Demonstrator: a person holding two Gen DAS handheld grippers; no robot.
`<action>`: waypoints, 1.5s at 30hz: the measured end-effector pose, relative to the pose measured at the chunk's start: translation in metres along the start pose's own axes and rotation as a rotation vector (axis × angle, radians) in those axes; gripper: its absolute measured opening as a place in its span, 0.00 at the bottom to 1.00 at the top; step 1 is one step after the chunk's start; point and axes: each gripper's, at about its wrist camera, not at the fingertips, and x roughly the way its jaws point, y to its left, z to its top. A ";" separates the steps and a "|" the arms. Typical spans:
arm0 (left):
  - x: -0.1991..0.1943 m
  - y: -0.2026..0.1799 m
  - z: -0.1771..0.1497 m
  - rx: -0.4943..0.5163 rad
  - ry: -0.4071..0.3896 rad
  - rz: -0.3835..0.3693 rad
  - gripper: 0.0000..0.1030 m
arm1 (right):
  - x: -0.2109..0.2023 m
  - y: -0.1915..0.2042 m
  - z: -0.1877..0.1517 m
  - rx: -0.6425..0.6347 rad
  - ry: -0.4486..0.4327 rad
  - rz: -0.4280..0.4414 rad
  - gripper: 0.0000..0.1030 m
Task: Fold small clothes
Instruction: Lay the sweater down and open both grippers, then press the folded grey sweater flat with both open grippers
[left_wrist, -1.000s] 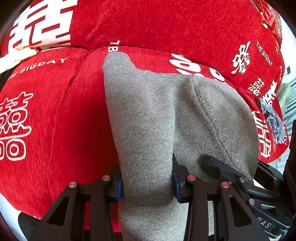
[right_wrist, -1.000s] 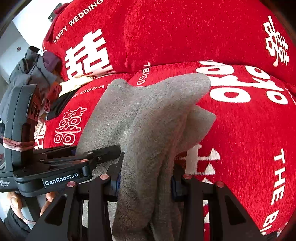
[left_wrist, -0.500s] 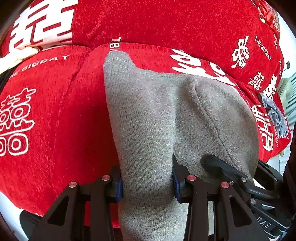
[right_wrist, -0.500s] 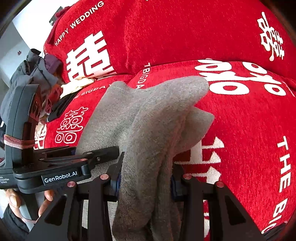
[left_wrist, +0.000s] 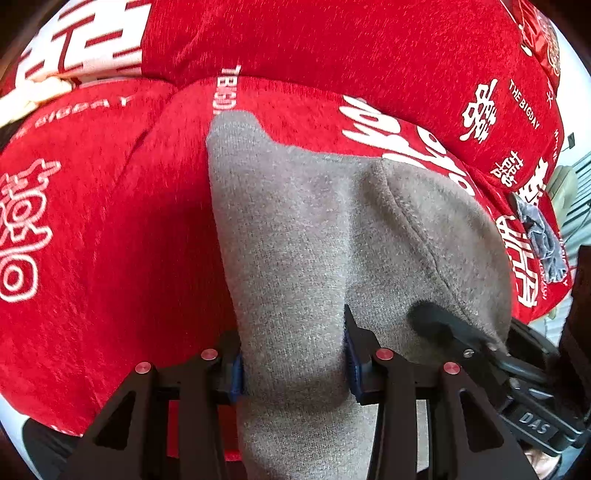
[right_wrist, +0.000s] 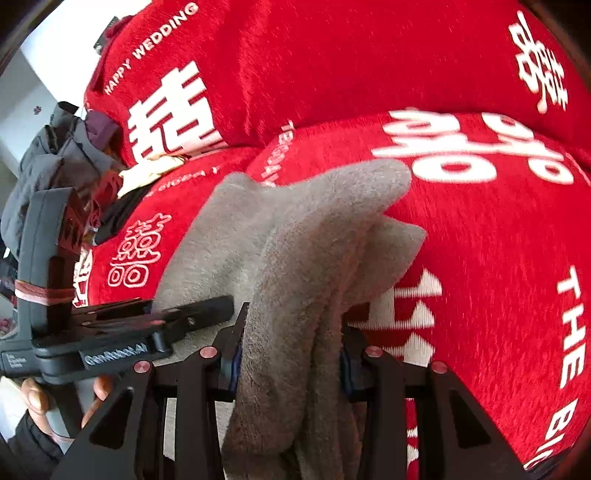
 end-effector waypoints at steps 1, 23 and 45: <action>-0.004 -0.002 0.003 0.001 -0.008 0.008 0.42 | -0.003 0.001 0.003 -0.001 -0.011 0.006 0.40; -0.042 0.017 -0.010 0.030 -0.168 0.144 0.95 | -0.042 -0.018 0.001 -0.162 -0.085 -0.058 0.64; 0.007 0.014 0.020 0.084 -0.126 0.315 1.00 | 0.005 -0.020 0.017 -0.252 0.011 0.095 0.70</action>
